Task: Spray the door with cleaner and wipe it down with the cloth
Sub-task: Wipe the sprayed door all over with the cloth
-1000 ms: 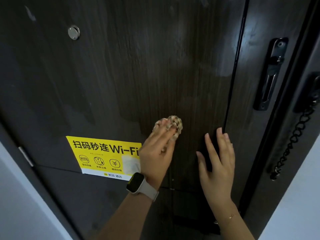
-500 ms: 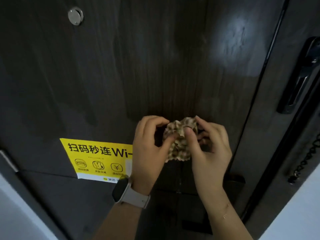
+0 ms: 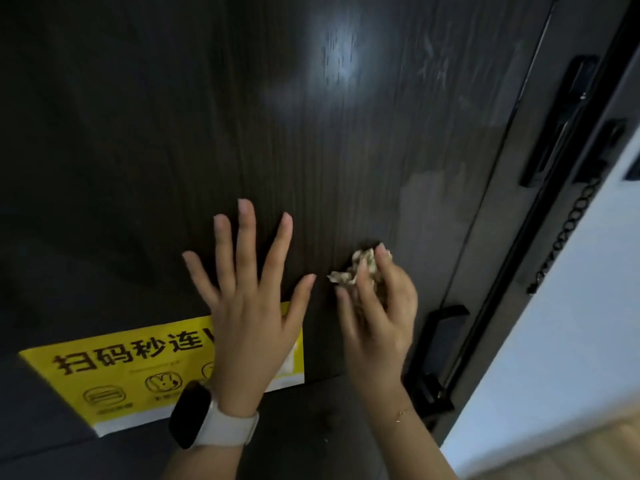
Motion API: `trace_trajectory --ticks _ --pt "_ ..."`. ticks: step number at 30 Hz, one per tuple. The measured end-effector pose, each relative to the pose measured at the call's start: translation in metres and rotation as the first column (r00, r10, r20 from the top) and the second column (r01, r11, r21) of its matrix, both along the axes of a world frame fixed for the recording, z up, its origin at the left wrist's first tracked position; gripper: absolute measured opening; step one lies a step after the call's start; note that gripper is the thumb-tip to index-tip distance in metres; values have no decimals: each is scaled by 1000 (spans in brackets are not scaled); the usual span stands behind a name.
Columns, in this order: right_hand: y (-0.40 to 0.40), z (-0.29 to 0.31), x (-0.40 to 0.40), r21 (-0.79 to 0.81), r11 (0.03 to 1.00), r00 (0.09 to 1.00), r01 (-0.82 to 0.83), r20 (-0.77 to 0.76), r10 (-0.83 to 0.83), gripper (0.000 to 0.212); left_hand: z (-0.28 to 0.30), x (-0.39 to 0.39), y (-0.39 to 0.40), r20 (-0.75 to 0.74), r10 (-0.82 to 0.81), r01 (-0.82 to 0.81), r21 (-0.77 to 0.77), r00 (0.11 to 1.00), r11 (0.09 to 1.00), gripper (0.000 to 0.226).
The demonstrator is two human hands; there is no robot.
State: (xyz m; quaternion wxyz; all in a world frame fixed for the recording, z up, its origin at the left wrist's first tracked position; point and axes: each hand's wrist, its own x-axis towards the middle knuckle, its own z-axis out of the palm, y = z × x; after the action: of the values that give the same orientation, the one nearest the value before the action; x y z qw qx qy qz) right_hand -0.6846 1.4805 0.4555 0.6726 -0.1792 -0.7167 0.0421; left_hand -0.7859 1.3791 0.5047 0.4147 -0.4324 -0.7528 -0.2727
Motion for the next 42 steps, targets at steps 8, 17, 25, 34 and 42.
trace_trajectory --ticks 8,17,25,34,42 --pt "8 37 -1 -2 998 979 58 -194 -57 32 -3 -8 -8 -56 -22 18 -79 998 997 76" --pt "17 8 3 80 995 981 66 -187 -50 16 -6 -10 -5 -78 -32 27 -59 996 998 73" --pt "31 93 -3 149 984 964 93 -261 -52 15 -5 -9 -6 -82 -23 17 -73 996 997 71" --pt "6 -27 11 73 996 999 48 18 -50 23 -5 -10 -6 -77 -59 55 -55 995 997 71" --pt "23 73 1 139 989 988 51 -151 -30 20 -6 -12 -11 -92 -113 106 -84 989 991 69"
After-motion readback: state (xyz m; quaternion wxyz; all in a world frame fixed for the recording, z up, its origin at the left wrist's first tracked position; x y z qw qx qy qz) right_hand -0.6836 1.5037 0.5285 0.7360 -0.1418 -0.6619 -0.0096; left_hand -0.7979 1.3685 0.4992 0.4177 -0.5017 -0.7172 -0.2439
